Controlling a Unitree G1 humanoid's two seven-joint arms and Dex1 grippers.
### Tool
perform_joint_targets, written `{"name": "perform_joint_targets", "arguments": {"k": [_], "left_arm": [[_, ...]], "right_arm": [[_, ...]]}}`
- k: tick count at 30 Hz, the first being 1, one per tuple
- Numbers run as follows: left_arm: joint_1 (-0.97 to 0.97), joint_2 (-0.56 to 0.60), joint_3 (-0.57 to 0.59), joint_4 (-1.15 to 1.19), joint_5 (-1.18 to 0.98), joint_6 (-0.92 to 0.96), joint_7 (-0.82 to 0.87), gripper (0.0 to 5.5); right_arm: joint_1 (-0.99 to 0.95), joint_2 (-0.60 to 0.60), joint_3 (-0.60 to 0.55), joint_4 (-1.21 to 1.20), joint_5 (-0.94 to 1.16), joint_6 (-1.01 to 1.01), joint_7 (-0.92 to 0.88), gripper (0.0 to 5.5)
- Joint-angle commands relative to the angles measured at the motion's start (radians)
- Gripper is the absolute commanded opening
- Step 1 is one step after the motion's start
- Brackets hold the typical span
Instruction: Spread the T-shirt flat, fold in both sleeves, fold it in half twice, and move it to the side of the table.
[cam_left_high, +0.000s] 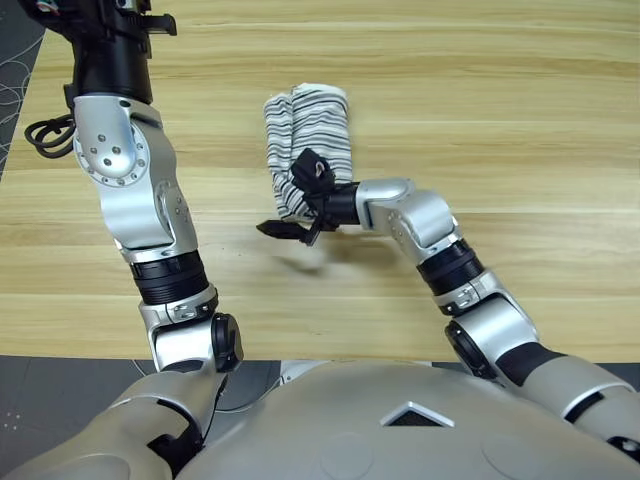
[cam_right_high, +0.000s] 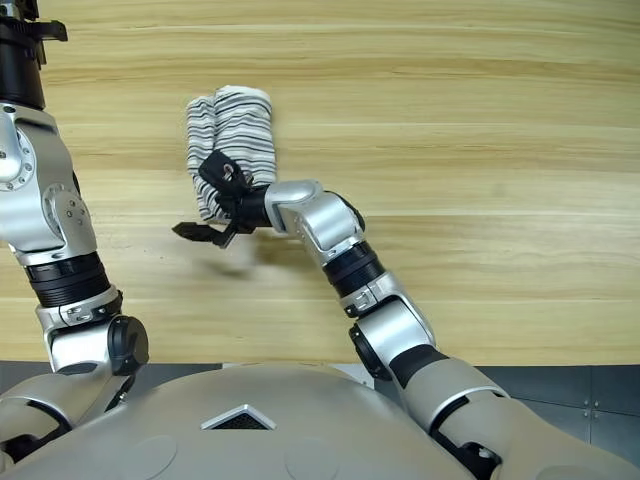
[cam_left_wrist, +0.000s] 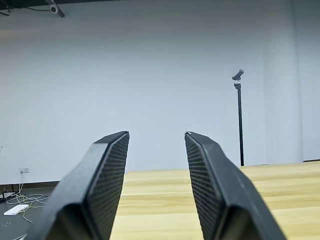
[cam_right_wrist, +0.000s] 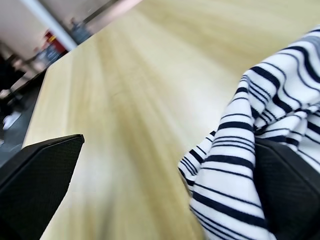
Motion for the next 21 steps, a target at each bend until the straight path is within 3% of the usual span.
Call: {"name": "perform_joint_targets", "arguments": {"k": [1,4,13,17,21], "left_arm": [[0.004,0.007,-0.022,0.019,0.017,0.008,0.0,2.07],[0.006,0.004,-0.036,0.03,0.022,0.006,0.003,2.07],[0.0,0.003,-0.061,0.068,0.05,-0.008,0.011,2.07],[-0.003,0.007,-0.063,0.076,0.056,-0.015,0.012,2.07],[-0.004,0.009,-0.063,0.08,0.057,-0.02,0.012,2.07]], "right_arm": [[0.021,-0.015,0.061,0.026,-0.05,-0.032,0.014,5.46],[0.019,-0.005,0.099,0.063,-0.097,-0.101,0.003,5.46],[0.04,-0.024,0.208,0.047,-0.33,-0.578,-0.111,5.46],[0.047,-0.038,0.236,0.038,-0.399,-0.659,-0.131,5.46],[0.073,-0.036,0.237,0.021,-0.377,-0.592,-0.061,5.46]]}}
